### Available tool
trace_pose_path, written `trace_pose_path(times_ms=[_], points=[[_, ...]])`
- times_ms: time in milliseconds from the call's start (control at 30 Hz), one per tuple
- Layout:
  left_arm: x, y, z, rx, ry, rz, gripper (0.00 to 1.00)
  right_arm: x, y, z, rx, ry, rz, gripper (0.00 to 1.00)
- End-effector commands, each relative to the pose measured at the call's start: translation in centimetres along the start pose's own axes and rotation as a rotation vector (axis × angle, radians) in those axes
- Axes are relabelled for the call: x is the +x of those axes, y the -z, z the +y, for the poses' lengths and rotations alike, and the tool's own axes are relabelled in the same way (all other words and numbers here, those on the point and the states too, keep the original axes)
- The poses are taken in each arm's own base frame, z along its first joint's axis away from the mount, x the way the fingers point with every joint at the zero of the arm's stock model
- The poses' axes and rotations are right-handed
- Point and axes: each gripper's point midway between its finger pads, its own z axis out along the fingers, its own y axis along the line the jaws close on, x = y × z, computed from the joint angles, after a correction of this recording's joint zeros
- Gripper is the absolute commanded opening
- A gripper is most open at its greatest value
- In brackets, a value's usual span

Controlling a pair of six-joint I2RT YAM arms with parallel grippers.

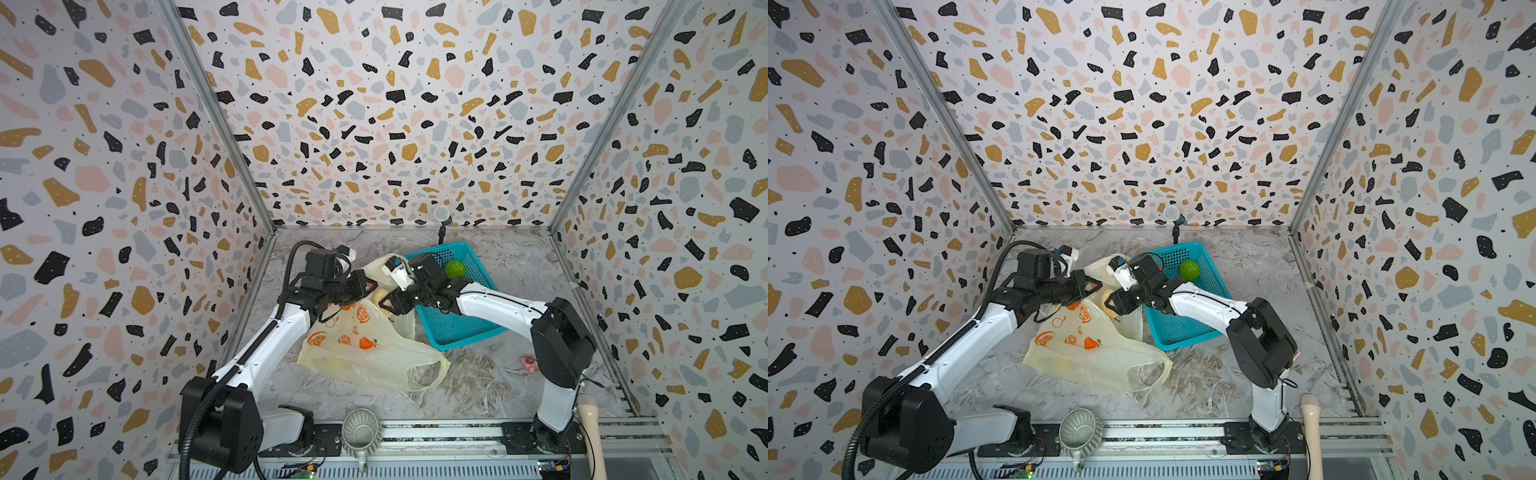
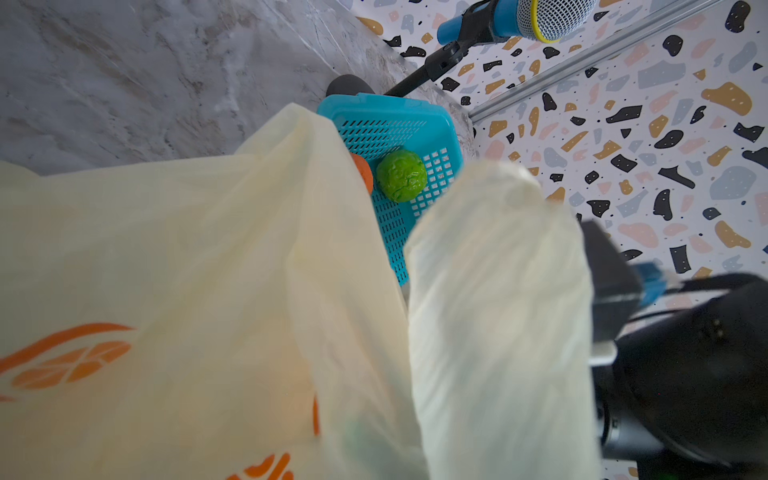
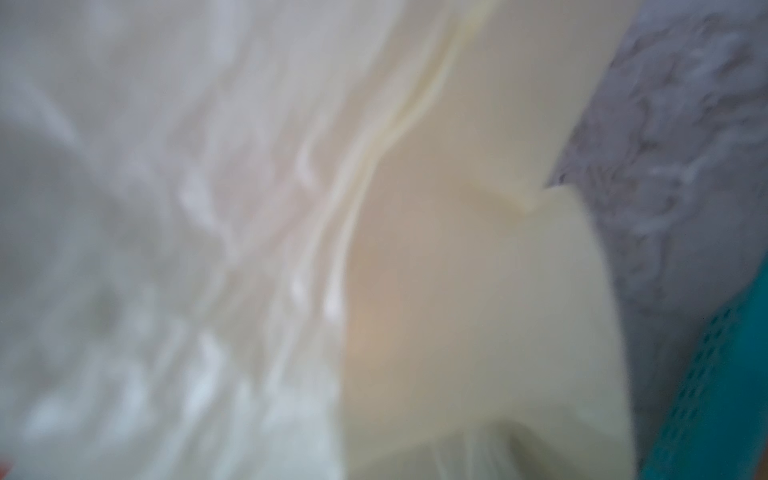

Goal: Place the fruits into the plastic bag
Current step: 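Lift the pale fruit and carry it into the bag with the right gripper, then release the pale fruit and return the right gripper to the basket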

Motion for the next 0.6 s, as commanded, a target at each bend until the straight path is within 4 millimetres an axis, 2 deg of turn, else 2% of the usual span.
trace_pose_path(times_ms=[0,133,233,300,400,500,567], points=[[-0.5,0.5,-1.2,0.038,-0.021,-0.028,0.00,-3.8,1.5,0.4,-0.014,0.002,-0.087,0.72],[-0.6,0.3,-0.8,0.029,-0.015,-0.033,0.00,-4.1,3.9,1.2,-0.069,-0.009,-0.124,0.79],[-0.5,0.0,-0.5,0.023,-0.007,-0.031,0.00,-3.7,6.8,1.4,-0.083,-0.020,-0.160,0.79],[-0.5,-0.2,-0.3,0.021,-0.003,-0.030,0.00,-3.5,9.8,1.3,-0.064,-0.025,-0.215,0.79],[-0.5,-0.2,-0.3,0.023,-0.004,-0.031,0.00,-2.4,13.1,-1.0,0.023,-0.098,-0.272,0.79],[-0.5,-0.2,-0.3,0.021,-0.008,-0.031,0.00,-0.9,15.0,-4.2,0.132,-0.182,-0.298,0.79],[-0.4,-0.2,-0.2,0.022,-0.010,-0.029,0.00,0.0,15.5,-6.3,0.192,-0.243,-0.306,0.79]])
